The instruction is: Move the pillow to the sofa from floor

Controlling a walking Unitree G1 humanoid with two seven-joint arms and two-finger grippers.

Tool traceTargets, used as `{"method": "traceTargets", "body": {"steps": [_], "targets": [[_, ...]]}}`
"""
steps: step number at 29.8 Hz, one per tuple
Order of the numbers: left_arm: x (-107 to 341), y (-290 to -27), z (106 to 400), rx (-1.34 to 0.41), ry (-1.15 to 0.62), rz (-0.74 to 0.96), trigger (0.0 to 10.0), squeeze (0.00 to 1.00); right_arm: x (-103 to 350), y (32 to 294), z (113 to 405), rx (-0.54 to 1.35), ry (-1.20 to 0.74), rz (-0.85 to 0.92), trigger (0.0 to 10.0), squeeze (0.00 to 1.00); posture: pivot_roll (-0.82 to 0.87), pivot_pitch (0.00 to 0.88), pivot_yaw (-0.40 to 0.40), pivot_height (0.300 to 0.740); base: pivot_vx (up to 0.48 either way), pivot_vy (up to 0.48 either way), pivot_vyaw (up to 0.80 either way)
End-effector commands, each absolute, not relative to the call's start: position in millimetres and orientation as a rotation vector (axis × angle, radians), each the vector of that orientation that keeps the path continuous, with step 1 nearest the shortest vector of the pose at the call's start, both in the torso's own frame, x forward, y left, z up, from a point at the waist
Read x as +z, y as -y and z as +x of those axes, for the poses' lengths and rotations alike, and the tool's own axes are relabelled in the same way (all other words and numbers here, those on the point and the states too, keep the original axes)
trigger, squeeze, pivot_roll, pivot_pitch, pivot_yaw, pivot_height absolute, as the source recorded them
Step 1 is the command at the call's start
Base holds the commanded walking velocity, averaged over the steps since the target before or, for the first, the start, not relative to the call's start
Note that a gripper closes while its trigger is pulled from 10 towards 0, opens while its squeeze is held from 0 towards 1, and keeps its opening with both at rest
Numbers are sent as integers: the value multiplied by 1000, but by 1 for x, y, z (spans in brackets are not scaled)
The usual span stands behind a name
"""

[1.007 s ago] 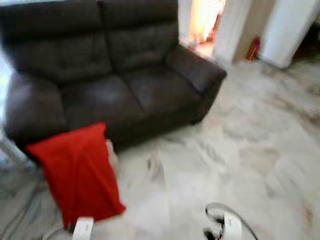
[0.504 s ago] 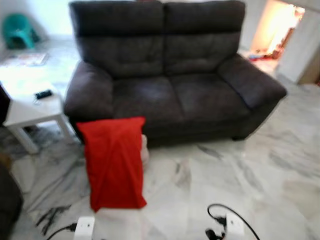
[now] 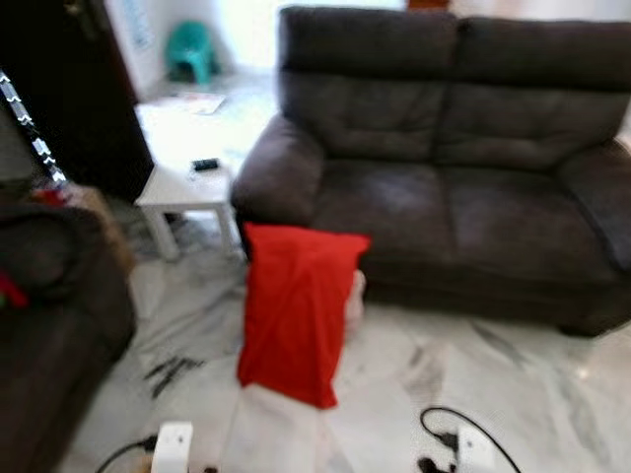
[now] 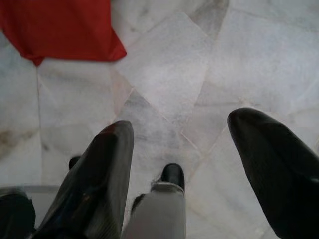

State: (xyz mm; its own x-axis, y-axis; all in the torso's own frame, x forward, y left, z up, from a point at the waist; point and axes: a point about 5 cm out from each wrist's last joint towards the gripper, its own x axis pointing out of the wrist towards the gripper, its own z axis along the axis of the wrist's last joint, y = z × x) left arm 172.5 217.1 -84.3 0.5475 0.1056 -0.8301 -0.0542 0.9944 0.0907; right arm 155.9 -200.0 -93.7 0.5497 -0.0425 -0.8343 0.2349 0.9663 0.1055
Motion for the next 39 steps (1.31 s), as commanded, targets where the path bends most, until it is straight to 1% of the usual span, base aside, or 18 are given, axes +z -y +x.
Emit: {"method": "traceTargets", "body": {"steps": [1,5,19,35,39], "targets": [[-83,-220,173,116,-980,45,10000,0,-92,194,161,-158,-967,229,10000,0,-38,0,-61,740,0,0,800],[-82,-219,175,117,-966,34,10000,0,-93,194,161,-159,-969,226,10000,0,-38,0,-61,740,0,0,634],[-81,-218,178,125,-954,36,10000,0,-93,194,161,-179,-960,252,10000,0,-38,0,-64,740,0,0,0],[-78,-215,185,121,-930,38,10000,0,-93,195,160,-192,-963,253,10000,0,-39,0,-67,740,266,0,0],[-78,-213,187,116,-925,37,10000,0,-93,195,160,-187,-963,256,10000,0,-41,0,-67,740,270,0,-800]]}}
